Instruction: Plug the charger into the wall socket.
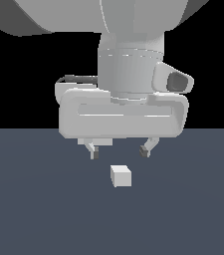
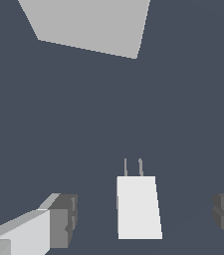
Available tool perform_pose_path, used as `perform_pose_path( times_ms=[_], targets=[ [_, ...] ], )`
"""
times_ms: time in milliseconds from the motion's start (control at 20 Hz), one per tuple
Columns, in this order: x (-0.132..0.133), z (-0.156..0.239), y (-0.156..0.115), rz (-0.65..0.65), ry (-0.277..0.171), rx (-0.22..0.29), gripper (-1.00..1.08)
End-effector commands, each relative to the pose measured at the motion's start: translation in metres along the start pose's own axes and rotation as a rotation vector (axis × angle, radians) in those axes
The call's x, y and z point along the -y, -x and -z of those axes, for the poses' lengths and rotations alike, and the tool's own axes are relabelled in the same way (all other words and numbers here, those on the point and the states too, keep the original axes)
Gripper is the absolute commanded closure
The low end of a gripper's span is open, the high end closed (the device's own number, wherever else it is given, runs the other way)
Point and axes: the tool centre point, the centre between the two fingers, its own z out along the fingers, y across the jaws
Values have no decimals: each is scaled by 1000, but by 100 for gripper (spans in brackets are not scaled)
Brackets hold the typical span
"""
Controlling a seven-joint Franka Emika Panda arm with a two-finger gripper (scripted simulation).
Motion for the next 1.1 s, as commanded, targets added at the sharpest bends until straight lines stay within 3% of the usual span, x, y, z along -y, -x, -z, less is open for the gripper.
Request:
perform_pose_path(
  times_ms=[0,600,650,1050],
  targets=[
    [0,-7,4,0,0,1,-92],
    [0,-39,17,0,0,1,-92],
    [0,-39,17,0,0,1,108],
    [0,-39,17,0,0,1,108]
  ],
)
